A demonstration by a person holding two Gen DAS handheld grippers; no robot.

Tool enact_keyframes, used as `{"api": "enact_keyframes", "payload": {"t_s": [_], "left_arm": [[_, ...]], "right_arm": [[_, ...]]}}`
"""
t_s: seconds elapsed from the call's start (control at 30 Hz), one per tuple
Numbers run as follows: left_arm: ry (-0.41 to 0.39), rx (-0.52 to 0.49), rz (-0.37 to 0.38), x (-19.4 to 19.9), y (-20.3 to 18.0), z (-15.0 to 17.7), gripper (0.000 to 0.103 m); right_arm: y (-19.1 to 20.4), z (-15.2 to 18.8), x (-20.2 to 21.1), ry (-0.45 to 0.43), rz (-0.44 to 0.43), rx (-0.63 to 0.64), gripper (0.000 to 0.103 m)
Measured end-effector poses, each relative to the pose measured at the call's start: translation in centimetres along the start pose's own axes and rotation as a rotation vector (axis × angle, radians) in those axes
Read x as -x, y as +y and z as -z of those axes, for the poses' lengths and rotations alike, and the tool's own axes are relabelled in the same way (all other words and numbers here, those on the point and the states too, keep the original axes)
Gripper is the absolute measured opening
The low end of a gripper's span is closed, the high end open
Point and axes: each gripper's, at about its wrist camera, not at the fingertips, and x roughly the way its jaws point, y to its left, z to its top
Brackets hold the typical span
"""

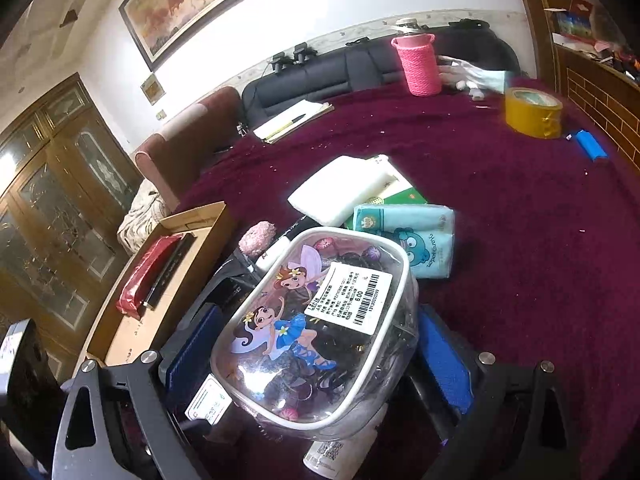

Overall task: Organize objects
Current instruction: 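Grasp the white medicine box with the left tool while the right tool holds the pouch, then place the white box in the tray with the left tool while the right tool places the pouch there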

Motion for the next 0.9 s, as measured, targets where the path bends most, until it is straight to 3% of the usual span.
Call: {"api": "enact_keyframes", "payload": {"t_s": [0.23,0.33,0.57,0.67,0.83,0.9], "left_arm": [[0.01,-0.02,-0.017,-0.4,-1.9,0.4,0.04],[0.007,-0.035,-0.047,-0.4,-2.7,0.3,0.031],[0.008,-0.095,-0.082,-1.0,-4.4,0.3,0.032],[0.011,-0.119,-0.101,-1.7,-5.0,0.2,0.039],[0.102,-0.113,-0.087,-4.6,-5.1,0.3,0.04],[0.095,-0.113,-0.084,-4.6,-5.0,0.3,0.038]], "right_arm": [[-0.4,0.5,0.6,-0.012,-0.023,0.003,0.098],[-1.1,0.6,0.8,-0.014,-0.023,-0.01,0.098],[-1.7,0.8,0.7,-0.011,-0.043,-0.023,0.098],[-1.9,1.0,0.5,-0.004,-0.047,-0.029,0.098],[-2.5,1.1,0.7,-0.007,-0.046,-0.041,0.098],[-2.7,1.0,0.9,-0.013,-0.042,-0.044,0.098]]}}
